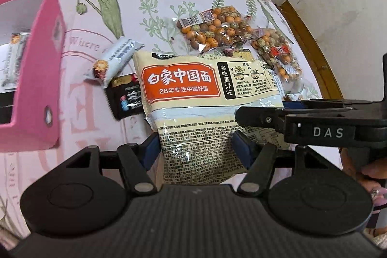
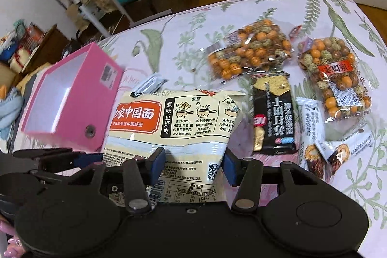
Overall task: Organize snacks
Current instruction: 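Grasp the beige noodle bag with the left gripper while the right gripper grips its edge, then lower the noodle bag into the pink box and open both grippers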
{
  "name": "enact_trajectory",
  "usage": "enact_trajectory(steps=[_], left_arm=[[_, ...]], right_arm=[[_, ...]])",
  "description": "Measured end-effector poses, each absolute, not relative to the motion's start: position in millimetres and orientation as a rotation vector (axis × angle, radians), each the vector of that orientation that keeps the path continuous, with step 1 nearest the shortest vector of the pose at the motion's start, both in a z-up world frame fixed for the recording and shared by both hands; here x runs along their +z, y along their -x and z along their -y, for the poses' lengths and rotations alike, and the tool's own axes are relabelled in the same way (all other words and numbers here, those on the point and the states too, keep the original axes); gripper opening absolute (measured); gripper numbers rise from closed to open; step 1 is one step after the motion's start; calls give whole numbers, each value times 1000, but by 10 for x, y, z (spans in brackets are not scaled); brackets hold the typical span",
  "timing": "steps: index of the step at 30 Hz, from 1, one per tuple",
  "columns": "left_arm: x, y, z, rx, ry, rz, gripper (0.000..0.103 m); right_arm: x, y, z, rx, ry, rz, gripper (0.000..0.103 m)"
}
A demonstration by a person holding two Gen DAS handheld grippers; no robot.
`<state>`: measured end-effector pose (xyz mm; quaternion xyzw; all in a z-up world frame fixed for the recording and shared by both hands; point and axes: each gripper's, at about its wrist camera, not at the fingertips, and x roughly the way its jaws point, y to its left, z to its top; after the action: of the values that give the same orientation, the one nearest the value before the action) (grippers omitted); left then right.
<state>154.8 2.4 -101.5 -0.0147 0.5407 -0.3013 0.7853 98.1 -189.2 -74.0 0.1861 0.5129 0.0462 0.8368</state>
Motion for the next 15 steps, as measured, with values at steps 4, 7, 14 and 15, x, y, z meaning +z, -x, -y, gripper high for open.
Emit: enact_trajectory(steps=[4, 7, 14, 15], left_arm=[[-857, -1388, -214, -637, 24, -1133, 64], [-743, -1277, -387, -628, 25, -1122, 64], [-536, -1109, -811, -608, 26, -1133, 64], [-510, -1094, -872, -605, 25, -1133, 64]], right_arm=[[-583, -933, 1682, 136, -351, -1107, 63], [-459, -909, 1498, 170, -305, -1121, 65], [-227, -859, 1065, 238, -249, -1171, 67], [-200, -859, 1004, 245, -244, -1176, 67]])
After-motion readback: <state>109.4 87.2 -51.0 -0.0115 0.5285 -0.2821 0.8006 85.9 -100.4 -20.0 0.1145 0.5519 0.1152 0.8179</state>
